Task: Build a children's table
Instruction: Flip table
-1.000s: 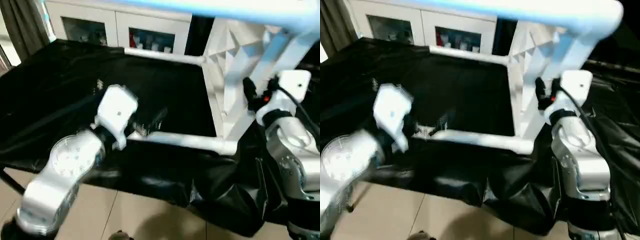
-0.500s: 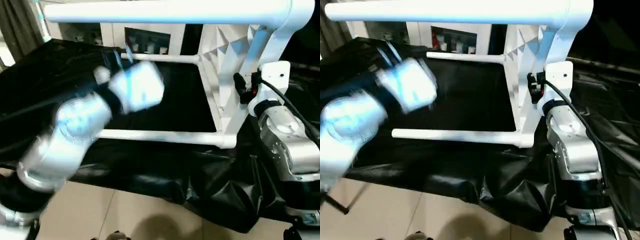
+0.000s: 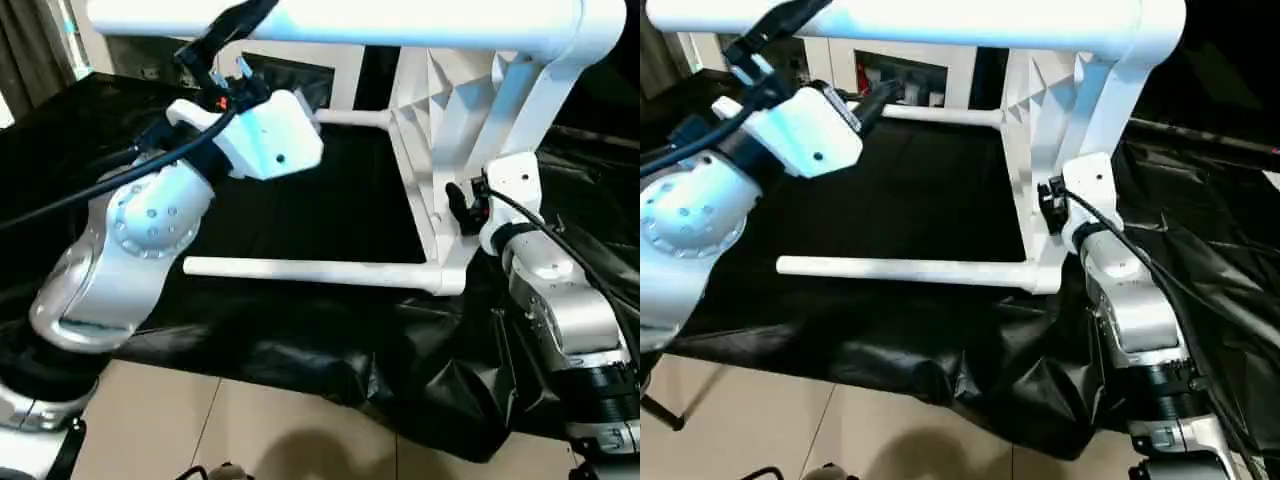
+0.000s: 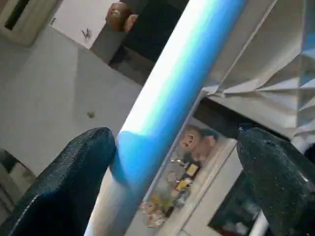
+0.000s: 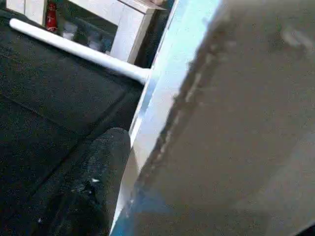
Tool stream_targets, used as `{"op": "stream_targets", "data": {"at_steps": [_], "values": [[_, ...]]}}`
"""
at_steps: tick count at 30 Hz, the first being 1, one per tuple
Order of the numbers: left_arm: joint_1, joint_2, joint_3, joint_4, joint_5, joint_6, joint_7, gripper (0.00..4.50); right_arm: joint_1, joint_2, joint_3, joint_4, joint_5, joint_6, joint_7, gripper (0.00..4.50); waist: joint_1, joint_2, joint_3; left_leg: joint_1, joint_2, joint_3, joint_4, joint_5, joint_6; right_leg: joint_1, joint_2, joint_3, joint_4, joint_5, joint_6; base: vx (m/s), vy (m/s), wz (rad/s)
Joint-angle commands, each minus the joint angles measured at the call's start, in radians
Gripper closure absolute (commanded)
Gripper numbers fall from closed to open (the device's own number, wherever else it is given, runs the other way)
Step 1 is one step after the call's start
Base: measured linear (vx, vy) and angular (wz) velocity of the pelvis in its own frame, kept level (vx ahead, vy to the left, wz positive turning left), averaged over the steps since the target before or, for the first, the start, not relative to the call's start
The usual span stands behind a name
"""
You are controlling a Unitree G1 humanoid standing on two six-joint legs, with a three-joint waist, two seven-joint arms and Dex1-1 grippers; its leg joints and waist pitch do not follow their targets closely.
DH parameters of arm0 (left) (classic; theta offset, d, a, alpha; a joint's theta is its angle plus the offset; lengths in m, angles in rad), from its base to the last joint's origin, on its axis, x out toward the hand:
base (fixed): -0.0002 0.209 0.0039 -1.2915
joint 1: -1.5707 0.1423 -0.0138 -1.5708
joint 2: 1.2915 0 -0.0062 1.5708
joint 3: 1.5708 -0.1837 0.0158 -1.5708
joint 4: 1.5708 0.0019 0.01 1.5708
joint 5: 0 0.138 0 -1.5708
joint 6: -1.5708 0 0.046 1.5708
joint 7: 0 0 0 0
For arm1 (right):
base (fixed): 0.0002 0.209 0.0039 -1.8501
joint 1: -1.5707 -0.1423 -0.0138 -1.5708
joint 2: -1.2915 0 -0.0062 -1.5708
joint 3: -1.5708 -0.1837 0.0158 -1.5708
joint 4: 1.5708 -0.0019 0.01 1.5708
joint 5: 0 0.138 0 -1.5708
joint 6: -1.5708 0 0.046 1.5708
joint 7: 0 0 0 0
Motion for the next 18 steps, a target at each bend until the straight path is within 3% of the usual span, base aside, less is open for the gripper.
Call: {"op": "stream_targets", "data": {"at_steps": [1,7,11,12,13,17,18], "values": [[-0.034,0.017,0.011,0.053,0.058,-0.012,0.015,0.00,0.017,0.002,-0.024,-0.016,-0.013,0.010,0.004,1.44,0.002,0.018,-0.059,0.013,0.042,-0.020,-0.081,-0.182,-0.083,0.035,-0.063,0.032,-0.073,-0.156,-0.111,0.000,0.000,0.00],[-0.068,0.022,0.041,0.126,0.091,-0.012,0.044,0.00,0.031,0.004,-0.023,-0.033,-0.015,0.016,0.004,1.44,0.001,0.022,-0.060,0.015,0.044,-0.022,-0.082,-0.183,-0.089,0.038,-0.064,0.031,-0.068,-0.127,-0.126,0.000,0.000,0.00],[-0.083,-0.005,0.063,0.146,0.069,0.000,0.041,0.00,0.034,0.009,-0.025,-0.035,-0.019,0.014,0.013,1.44,0.002,0.023,-0.059,0.016,0.045,-0.023,-0.083,-0.191,-0.089,0.037,-0.066,0.031,-0.068,-0.131,-0.135,0.000,0.000,0.00],[-0.083,-0.005,0.063,0.146,0.069,0.000,0.041,0.29,0.034,0.009,-0.025,-0.035,-0.019,0.014,0.013,1.35,0.003,0.022,-0.059,0.017,0.045,-0.022,-0.083,-0.189,-0.088,0.037,-0.067,0.032,-0.069,-0.125,-0.139,0.000,0.000,0.00],[-0.087,-0.021,0.076,0.154,0.054,-0.001,0.036,0.36,0.033,0.012,-0.024,-0.034,-0.021,0.010,0.018,1.71,0.004,0.021,-0.059,0.015,0.044,-0.023,-0.083,-0.185,-0.086,0.039,-0.067,0.032,-0.068,-0.122,-0.142,0.000,0.000,0.00],[-0.090,-0.030,0.085,0.166,0.040,0.001,0.025,0.75,0.027,0.015,-0.021,-0.026,-0.020,-0.001,0.023,1.94,0.003,0.020,-0.058,0.014,0.045,-0.024,-0.085,-0.198,-0.081,0.038,-0.069,0.033,-0.070,-0.145,-0.139,0.000,0.000,0.00],[-0.092,-0.038,0.099,0.170,0.033,0.004,0.029,0.81,0.023,0.017,-0.017,-0.023,-0.023,-0.006,0.024,2.08,0.004,0.028,-0.059,0.016,0.045,-0.024,-0.084,-0.194,-0.083,0.037,-0.069,0.032,-0.068,-0.138,-0.141,0.000,0.000,0.00]]}}
